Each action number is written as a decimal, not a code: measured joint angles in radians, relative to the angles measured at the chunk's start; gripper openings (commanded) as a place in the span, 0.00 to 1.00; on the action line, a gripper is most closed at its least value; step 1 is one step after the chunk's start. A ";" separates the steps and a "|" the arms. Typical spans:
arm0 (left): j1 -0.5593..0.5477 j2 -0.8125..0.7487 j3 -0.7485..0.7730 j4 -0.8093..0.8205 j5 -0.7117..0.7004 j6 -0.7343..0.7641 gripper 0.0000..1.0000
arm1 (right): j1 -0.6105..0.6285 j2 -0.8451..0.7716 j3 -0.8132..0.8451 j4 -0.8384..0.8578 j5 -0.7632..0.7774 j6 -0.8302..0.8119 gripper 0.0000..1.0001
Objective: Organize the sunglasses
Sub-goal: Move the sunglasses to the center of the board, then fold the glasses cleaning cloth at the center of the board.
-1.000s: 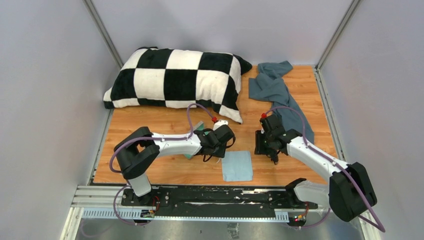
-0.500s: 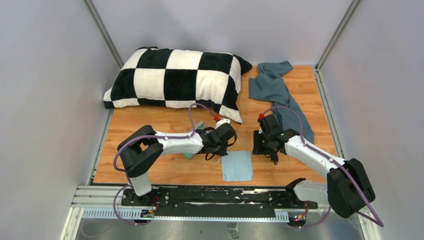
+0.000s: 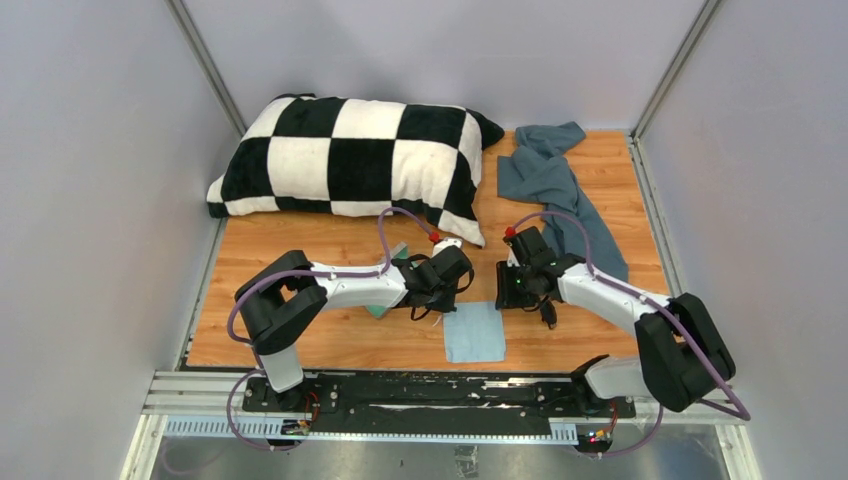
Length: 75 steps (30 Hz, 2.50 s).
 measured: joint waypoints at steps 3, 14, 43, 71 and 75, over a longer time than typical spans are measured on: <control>0.000 0.000 0.000 0.000 0.003 0.000 0.00 | 0.003 0.024 0.003 0.016 -0.002 -0.008 0.35; 0.008 0.000 0.000 0.000 0.011 0.001 0.00 | 0.019 0.092 0.042 0.062 -0.001 -0.020 0.28; 0.049 0.000 0.024 -0.014 0.023 0.043 0.00 | 0.044 0.117 0.091 0.052 0.014 -0.027 0.00; 0.051 -0.114 -0.051 -0.017 0.153 0.123 0.00 | 0.142 -0.043 0.023 -0.009 0.037 -0.032 0.00; 0.019 -0.114 -0.076 -0.010 0.160 0.108 0.00 | 0.170 -0.068 -0.016 -0.015 0.037 -0.013 0.00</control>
